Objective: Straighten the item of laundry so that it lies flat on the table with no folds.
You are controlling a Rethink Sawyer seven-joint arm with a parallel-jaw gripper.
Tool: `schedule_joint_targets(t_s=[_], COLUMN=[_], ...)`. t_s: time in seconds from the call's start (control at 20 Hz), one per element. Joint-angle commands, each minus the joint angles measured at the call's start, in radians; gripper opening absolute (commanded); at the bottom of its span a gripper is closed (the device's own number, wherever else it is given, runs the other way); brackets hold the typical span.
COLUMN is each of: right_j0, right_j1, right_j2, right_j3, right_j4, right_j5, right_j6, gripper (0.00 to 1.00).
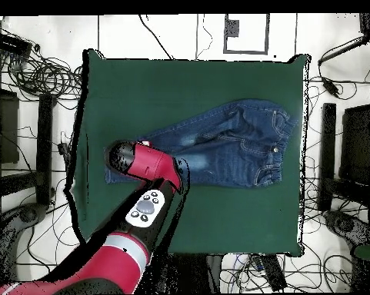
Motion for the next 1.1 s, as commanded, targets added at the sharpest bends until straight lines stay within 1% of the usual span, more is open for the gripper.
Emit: schedule_joint_targets(t_s=[0.05,0.1,0.25,0.3,0.35,0.4,0.6,0.8,1.0,1.1], right_j0=[0.077,0.055,-0.012,-0.056,-0.084,-0.099,-0.122,-0.211,-0.255,-0.257], right_j1=[0.068,0.043,-0.025,-0.056,-0.075,-0.091,-0.107,-0.126,-0.164,-0.186], right_j2=[0.212,0.228,0.272,0.302,0.324,0.323,0.295,0.348,0.35,0.345], right_j3=[0.014,0.057,0.169,0.222,0.254,0.276,0.28,0.33,0.345,0.346], right_j4=[0.092,0.073,0.026,0.003,-0.009,-0.028,-0.101,-0.186,-0.262,-0.279], right_j5=[-0.023,-0.059,-0.127,-0.16,-0.181,-0.19,-0.168,-0.242,-0.207,-0.185], right_j6=[0.246,0.182,0.058,-0.001,-0.029,-0.042,-0.062,-0.105,-0.104,-0.075], gripper=[0.0,0.0,0.0,0.0,0.0,0.0,0.0,0.0,0.0,0.0])
